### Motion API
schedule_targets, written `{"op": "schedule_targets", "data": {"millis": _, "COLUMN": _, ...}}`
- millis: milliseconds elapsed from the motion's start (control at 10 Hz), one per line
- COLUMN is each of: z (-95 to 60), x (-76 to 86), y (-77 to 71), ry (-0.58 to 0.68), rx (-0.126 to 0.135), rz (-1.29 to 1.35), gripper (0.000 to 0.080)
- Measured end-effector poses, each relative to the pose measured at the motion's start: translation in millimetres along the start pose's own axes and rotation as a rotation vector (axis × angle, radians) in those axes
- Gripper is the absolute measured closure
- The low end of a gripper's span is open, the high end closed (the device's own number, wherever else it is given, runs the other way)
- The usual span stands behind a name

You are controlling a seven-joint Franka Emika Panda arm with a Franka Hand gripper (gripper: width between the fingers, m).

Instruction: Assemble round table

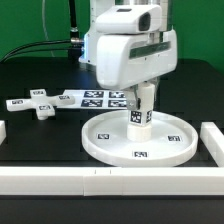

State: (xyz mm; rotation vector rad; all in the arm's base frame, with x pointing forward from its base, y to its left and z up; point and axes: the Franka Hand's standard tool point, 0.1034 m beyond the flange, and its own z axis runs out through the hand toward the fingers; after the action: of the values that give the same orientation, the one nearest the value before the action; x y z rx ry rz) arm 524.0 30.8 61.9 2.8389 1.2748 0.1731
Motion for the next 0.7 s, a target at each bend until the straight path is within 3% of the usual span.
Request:
{"op": "schedule_targets", "data": {"millis": 500, "z": 0.1, "x": 0.0, "y": 2.2, "ry": 0.018, "rx": 0.008, "rz": 0.298, "gripper": 0.039}}
{"op": "schedule_targets", "data": {"millis": 700, "z": 0.2, "x": -2.3, "y": 4.2, "ry": 0.03, "rx": 0.032, "rz": 0.552, "gripper": 0.039}}
